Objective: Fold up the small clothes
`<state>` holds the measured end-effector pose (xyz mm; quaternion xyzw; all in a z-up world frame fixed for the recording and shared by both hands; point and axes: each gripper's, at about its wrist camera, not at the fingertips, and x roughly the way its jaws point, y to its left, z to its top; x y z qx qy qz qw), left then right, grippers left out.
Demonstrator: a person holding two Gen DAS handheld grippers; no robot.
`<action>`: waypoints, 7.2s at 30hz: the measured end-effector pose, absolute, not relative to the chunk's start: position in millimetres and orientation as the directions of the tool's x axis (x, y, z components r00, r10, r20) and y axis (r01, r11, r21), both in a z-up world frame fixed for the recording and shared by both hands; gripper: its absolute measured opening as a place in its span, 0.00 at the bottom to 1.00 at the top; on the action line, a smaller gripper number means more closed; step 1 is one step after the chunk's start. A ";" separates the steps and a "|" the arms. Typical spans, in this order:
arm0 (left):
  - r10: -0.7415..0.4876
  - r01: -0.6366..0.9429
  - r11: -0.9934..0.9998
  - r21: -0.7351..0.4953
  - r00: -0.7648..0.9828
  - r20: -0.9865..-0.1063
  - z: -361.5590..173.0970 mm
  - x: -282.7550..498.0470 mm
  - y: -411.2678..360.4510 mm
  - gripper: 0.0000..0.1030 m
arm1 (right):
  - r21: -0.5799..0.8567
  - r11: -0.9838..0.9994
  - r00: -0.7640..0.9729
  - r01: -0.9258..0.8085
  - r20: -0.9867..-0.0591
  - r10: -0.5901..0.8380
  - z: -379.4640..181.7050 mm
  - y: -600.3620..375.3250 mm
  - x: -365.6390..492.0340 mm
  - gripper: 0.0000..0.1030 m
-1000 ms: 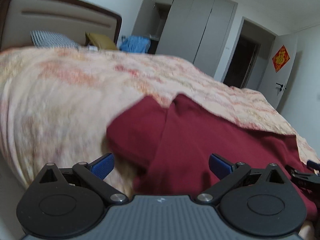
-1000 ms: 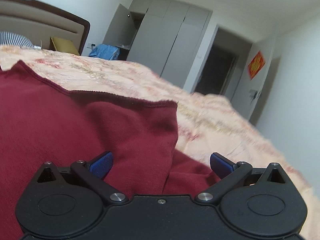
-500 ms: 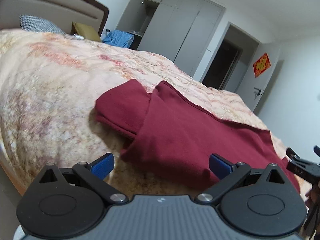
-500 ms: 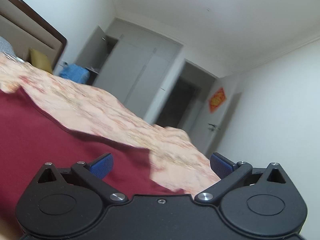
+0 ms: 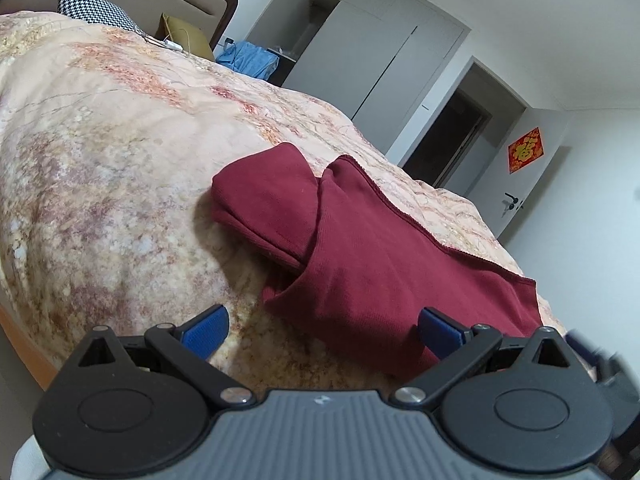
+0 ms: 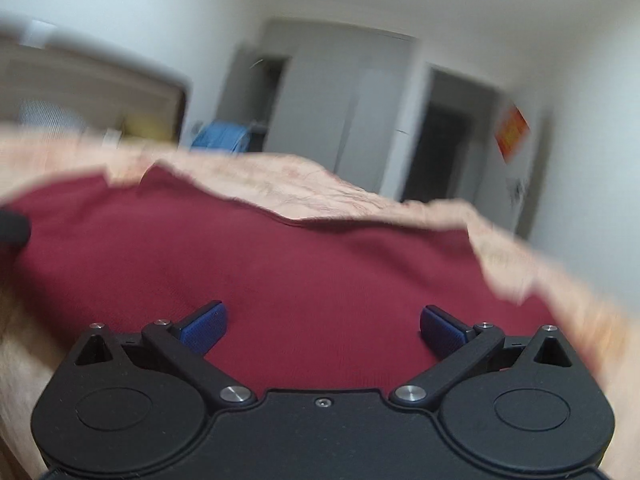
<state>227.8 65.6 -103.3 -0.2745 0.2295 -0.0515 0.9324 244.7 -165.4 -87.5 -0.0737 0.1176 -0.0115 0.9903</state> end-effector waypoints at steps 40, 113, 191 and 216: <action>-0.359 0.113 0.747 -0.655 0.898 -0.255 -116.5 267.7 55.4 1.00 | -0.067 0.998 0.990 0.009 -0.140 -0.018 -104.2 -174.5 223.5 1.00; -0.005 -0.065 0.977 -0.203 0.946 -0.324 -15.7 282.3 -38.0 0.17 | -0.180 0.977 0.939 -0.118 -0.341 0.050 -50.4 -233.4 203.9 1.00; -0.167 -0.010 0.968 -0.251 0.720 -0.674 -52.9 263.1 -57.8 1.00 | 0.595 0.803 0.892 0.024 -0.376 0.252 -32.5 -295.1 185.2 0.75; -0.330 0.112 0.914 -0.391 0.766 -0.552 -47.9 262.0 -94.5 1.00 | 0.362 0.930 0.941 0.064 -0.333 0.065 -49.3 -322.6 168.8 0.13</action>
